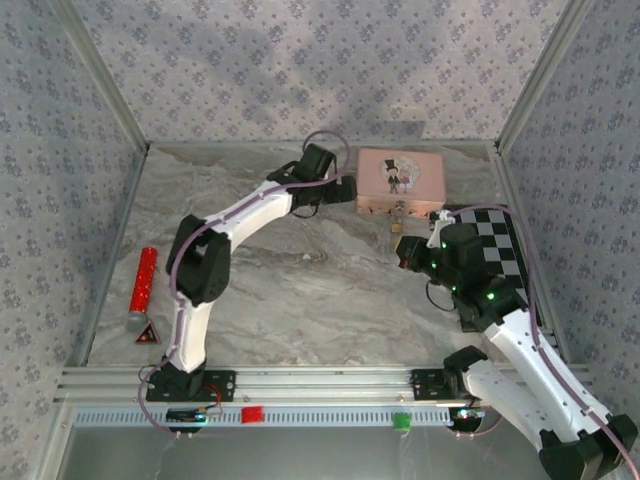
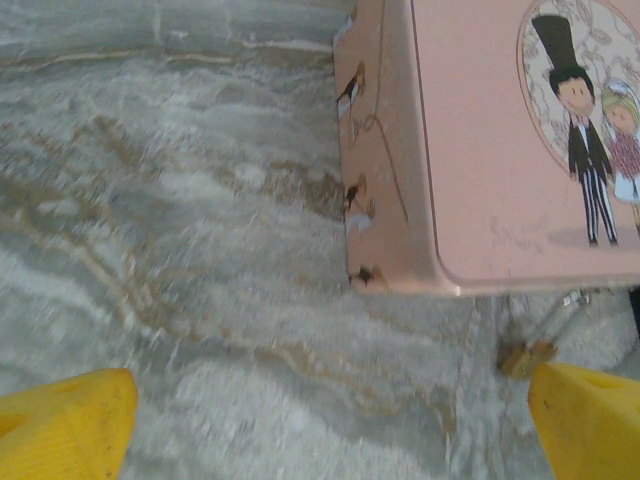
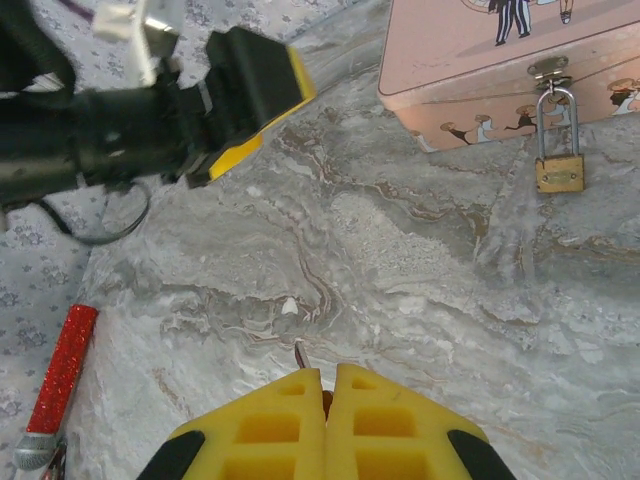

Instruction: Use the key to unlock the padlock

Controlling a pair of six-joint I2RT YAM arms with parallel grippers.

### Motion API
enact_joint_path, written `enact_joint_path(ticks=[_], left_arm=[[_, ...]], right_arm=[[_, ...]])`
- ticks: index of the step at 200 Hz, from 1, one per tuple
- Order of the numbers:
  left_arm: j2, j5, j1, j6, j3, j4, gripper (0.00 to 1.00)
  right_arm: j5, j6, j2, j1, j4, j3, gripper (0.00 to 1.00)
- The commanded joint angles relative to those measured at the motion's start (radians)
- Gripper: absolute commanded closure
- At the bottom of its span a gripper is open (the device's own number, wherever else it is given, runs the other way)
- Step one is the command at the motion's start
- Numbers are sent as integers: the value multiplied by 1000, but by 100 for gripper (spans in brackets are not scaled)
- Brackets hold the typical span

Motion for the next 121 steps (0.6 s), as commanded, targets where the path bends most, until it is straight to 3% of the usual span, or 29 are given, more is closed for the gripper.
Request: enact_joint_path(ticks=[1,84,121], left_arm=[[91,-13,-15,26,178,-48,0],[493,36,-28,51,780,-235,0],[568,35,-29,47,841,-193,0]], right_arm=[[26,-21,-11,-4,-47,-9,100],[8,-10,-12,-3,-28,-27,100],[8,5,-11,-4,-15,-44,100]])
